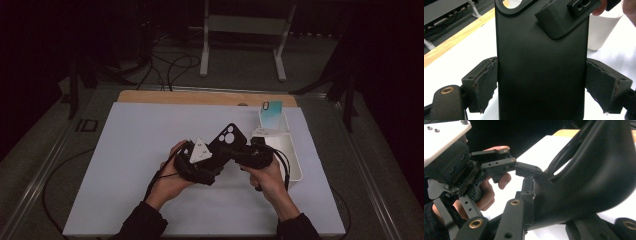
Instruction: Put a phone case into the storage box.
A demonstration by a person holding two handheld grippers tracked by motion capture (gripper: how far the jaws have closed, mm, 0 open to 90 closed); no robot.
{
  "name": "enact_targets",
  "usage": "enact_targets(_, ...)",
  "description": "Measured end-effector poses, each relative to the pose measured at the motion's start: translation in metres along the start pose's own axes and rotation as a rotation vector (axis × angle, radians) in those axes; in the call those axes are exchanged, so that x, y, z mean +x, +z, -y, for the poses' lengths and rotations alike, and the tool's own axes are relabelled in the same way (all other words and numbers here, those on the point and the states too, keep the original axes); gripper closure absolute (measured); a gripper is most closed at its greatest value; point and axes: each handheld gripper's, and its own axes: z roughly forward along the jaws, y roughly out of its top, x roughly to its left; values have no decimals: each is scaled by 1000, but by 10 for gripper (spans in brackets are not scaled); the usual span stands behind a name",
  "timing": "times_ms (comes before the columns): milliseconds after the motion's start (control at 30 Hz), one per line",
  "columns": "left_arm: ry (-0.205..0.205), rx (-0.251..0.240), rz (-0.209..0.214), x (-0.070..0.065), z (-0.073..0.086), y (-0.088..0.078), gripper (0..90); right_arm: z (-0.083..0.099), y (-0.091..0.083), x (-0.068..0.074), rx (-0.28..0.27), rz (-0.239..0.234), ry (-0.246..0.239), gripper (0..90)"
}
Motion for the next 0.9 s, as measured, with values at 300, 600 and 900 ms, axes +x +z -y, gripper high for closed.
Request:
enact_targets(300,-4,6,-3,1,2,1,136,1,2,0,5,-8,12,814)
enact_targets(600,-67,-5,31,13,9,-4,186,1,-1,3,4,6,-35,864)
enact_targets(900,-112,-23,108,25,16,-11,179,0,-9,2,-2,-2,-69,863)
